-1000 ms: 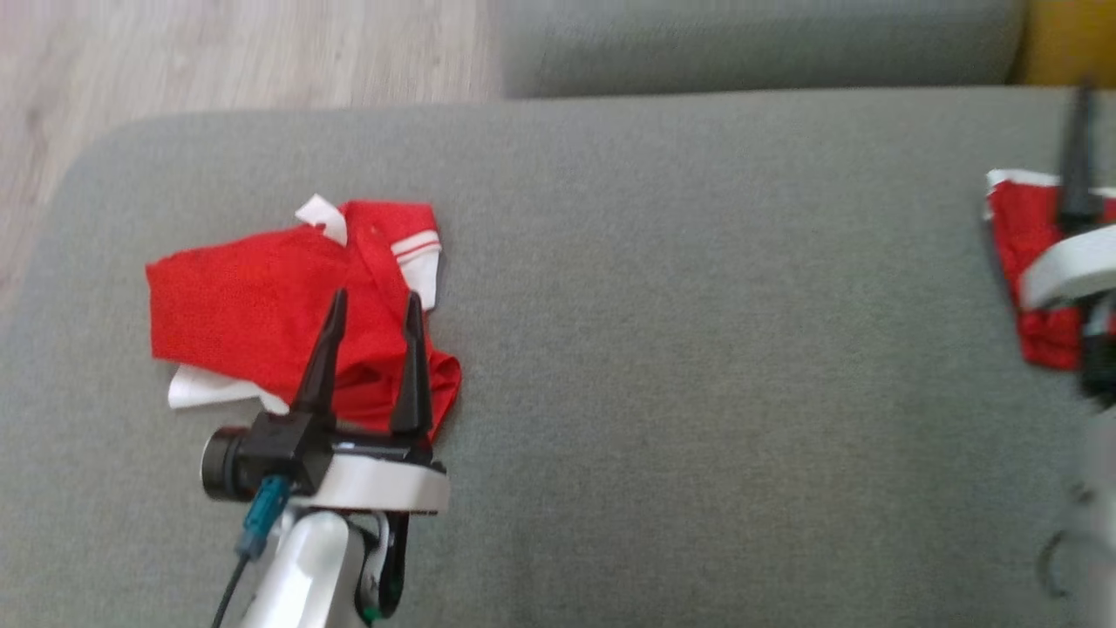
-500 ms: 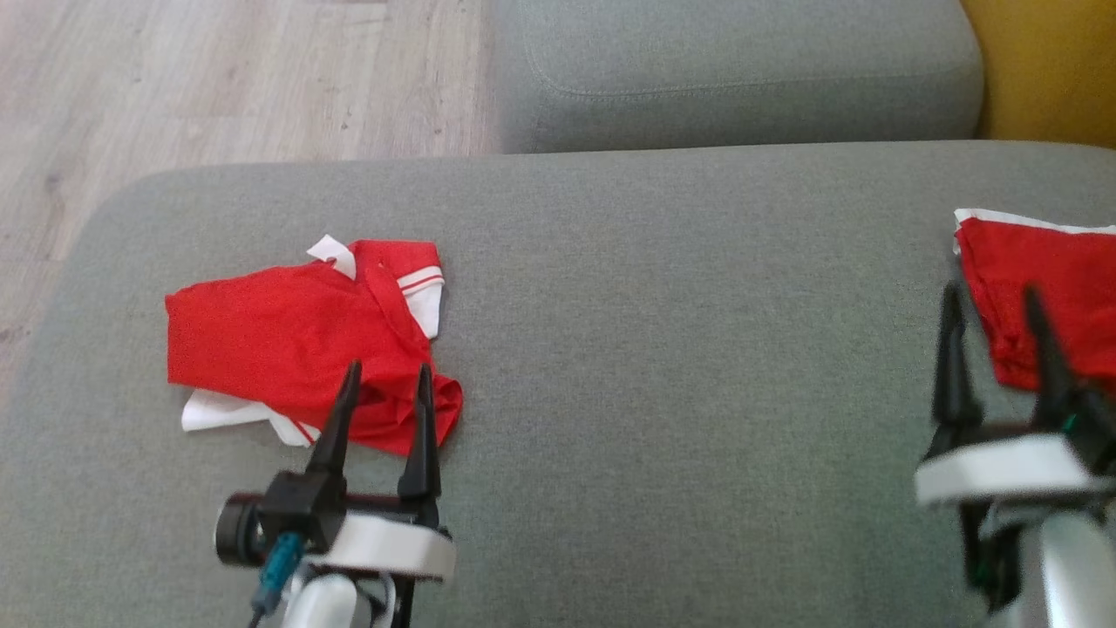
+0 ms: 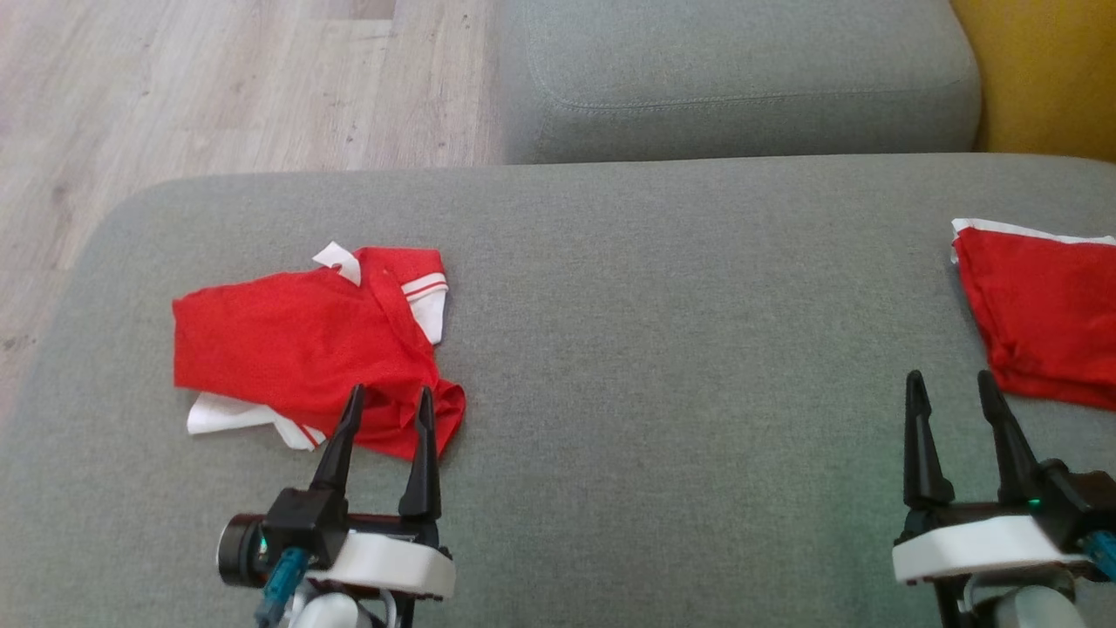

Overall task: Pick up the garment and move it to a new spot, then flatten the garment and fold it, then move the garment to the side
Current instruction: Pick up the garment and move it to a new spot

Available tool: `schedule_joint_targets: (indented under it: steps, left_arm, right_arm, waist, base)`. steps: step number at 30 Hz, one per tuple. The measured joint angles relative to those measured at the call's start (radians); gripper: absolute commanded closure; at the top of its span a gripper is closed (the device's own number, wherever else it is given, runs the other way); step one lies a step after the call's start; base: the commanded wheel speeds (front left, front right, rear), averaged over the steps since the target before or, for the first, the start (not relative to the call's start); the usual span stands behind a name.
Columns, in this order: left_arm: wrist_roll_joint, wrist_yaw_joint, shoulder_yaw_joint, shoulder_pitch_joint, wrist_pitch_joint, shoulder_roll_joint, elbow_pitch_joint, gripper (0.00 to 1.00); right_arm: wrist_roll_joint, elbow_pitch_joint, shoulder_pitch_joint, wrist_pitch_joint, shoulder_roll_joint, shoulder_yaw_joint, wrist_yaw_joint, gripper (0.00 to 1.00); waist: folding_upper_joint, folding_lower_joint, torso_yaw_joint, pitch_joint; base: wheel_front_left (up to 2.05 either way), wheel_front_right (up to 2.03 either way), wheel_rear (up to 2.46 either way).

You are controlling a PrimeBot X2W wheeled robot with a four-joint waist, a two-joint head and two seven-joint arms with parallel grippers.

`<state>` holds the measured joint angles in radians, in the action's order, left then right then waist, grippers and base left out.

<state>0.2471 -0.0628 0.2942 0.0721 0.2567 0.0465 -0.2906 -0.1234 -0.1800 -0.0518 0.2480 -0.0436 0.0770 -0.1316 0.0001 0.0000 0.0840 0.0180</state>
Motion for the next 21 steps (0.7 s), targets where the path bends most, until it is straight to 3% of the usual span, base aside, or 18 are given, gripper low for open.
schedule_joint_targets:
  steps: [12, 21]
  left_arm:
    - [0.000, 0.000, -0.001, 0.000, 0.000, 0.000, 0.000, 0.00]
    - [-0.003, -0.005, -0.028, 0.000, 0.000, 0.000, -0.004, 0.00]
  right_arm:
    - [0.012, 0.028, 0.000, 0.003, 0.000, 0.007, 0.000, 0.00]
    - [-0.002, 0.030, -0.008, 0.003, 0.000, -0.066, 0.000, 0.00]
  waist:
    - [0.0000, 0.0000, 0.024, 0.000]
    - [0.0000, 0.0000, 0.117, 0.012]
  base:
    - [0.00, 0.00, 0.00]
    - [0.00, 0.00, 0.00]
